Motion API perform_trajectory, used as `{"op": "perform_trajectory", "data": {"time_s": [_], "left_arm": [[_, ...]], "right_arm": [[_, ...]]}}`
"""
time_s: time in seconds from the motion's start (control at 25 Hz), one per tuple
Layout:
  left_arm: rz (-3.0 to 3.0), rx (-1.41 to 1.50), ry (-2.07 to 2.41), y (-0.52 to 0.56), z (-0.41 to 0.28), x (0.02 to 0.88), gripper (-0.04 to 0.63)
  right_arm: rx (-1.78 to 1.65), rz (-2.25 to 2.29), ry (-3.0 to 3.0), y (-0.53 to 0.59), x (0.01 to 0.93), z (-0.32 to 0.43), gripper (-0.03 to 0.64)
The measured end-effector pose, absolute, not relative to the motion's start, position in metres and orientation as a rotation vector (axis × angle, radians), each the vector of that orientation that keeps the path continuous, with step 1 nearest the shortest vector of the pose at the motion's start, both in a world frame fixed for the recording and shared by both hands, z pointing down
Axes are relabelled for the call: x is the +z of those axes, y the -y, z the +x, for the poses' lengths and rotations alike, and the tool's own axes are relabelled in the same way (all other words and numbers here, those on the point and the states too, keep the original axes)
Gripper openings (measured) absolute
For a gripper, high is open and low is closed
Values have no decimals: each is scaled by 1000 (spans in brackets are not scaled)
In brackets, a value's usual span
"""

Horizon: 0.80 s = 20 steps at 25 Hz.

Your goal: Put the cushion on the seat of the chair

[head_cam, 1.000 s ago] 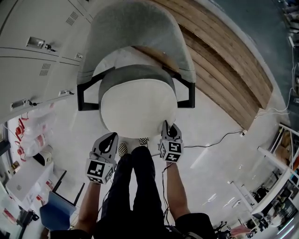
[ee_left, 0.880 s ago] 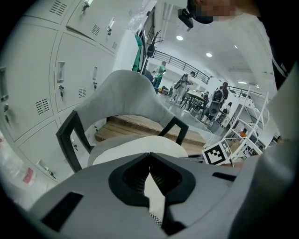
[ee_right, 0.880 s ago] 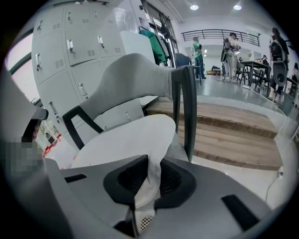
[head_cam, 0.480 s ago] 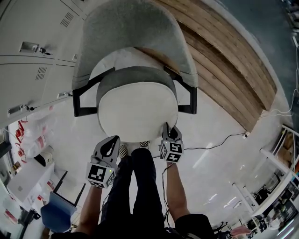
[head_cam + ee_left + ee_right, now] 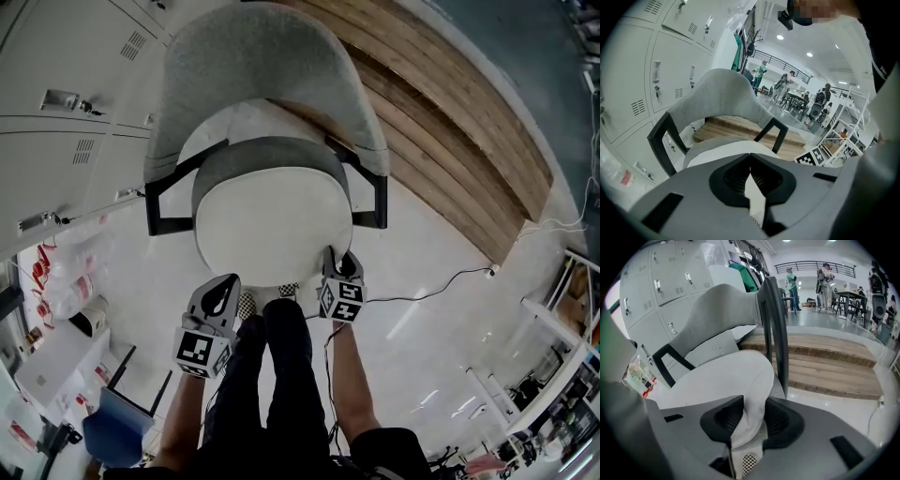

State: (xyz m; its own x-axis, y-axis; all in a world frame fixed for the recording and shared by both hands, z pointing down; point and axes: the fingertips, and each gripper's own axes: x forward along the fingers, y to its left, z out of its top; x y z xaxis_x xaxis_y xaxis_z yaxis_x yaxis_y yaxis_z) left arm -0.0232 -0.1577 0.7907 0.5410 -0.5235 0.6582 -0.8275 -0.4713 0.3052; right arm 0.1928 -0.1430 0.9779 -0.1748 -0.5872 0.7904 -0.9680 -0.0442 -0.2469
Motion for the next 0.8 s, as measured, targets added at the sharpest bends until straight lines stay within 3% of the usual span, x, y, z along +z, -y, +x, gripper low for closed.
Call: {"op": "perform_trajectory", "data": {"time_s": [0.24,0.8], "left_arm": [[2196,642,1077,153,-19,774,18],[2260,583,1121,146,-31,708,18]], "right_arm": [[1096,1662,1742,137,967,206,195],[971,1636,1868,132,866,188,196]]}}
